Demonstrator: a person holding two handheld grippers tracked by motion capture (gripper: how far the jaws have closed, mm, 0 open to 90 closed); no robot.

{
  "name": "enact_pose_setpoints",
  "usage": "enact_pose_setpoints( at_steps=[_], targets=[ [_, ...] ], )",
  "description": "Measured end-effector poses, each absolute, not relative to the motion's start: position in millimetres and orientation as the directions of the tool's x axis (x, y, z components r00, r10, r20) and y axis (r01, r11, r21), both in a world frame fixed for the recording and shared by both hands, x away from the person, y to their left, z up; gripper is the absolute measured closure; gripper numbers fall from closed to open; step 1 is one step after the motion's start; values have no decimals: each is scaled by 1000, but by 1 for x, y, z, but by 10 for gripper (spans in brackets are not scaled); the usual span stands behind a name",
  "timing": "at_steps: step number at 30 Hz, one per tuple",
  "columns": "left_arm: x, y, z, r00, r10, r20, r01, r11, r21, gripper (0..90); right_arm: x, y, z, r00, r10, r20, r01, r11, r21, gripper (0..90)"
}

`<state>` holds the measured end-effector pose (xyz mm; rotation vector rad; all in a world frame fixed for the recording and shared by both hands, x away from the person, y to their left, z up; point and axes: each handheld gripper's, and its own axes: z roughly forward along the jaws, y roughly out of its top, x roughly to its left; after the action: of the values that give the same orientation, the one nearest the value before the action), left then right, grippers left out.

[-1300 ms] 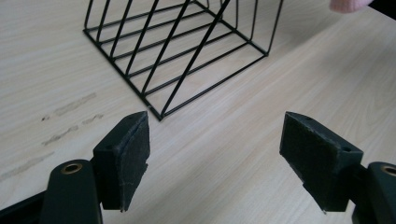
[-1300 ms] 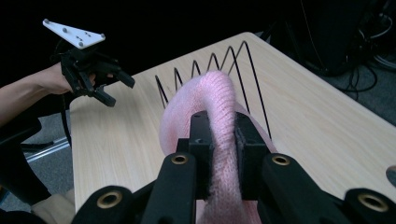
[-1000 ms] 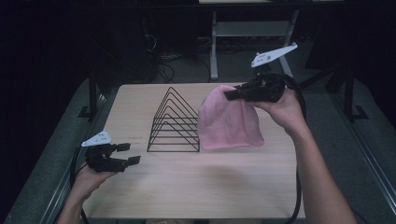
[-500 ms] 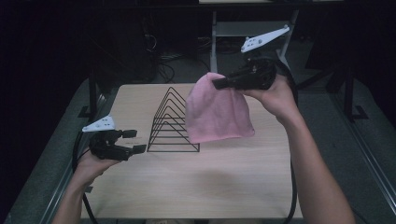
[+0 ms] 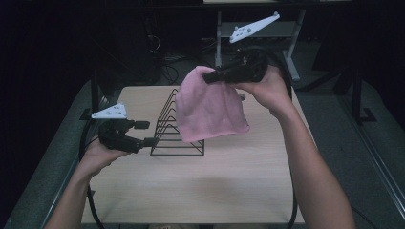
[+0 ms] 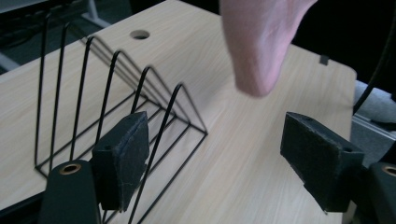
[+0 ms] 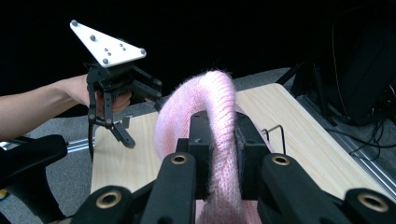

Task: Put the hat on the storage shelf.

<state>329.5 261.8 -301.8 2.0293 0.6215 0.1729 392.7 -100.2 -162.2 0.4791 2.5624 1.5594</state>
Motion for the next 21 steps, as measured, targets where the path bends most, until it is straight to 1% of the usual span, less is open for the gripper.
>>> enact_pose_setpoints(
  at_steps=[1, 3, 4, 5, 9, 11, 16, 21],
  targets=[
    [332, 260, -300, 864, 486, -132, 356, -402, 844, 241, 393, -97, -161, -945, 317, 76, 213, 425, 880, 799],
    [334, 259, -299, 867, 478, -138, 355, -398, 846, 275, 394, -91, -157, -947, 311, 76, 210, 424, 881, 799],
    [335, 258, -298, 869, 474, -141, 354, -397, 847, 275, 394, -91, -157, -947, 311, 76, 210, 424, 881, 799],
    [339, 256, -296, 873, 463, -155, 358, -391, 848, 298, 395, -86, -155, -950, 304, 74, 203, 419, 885, 799],
    [345, 255, -291, 877, 446, -178, 360, -366, 859, 323, 399, -74, -152, -953, 295, 66, 193, 424, 885, 799],
    [348, 256, -290, 874, 448, -187, 368, -361, 857, 333, 401, -68, -151, -955, 289, 62, 187, 429, 884, 799],
    [355, 258, -286, 865, 450, -220, 399, -354, 846, 399, 406, -55, -148, -957, 284, 62, 184, 426, 886, 800],
    [363, 261, -281, 868, 440, -230, 403, -352, 845, 439, 408, -44, -142, -961, 270, 55, 169, 420, 892, 800]
  ],
)
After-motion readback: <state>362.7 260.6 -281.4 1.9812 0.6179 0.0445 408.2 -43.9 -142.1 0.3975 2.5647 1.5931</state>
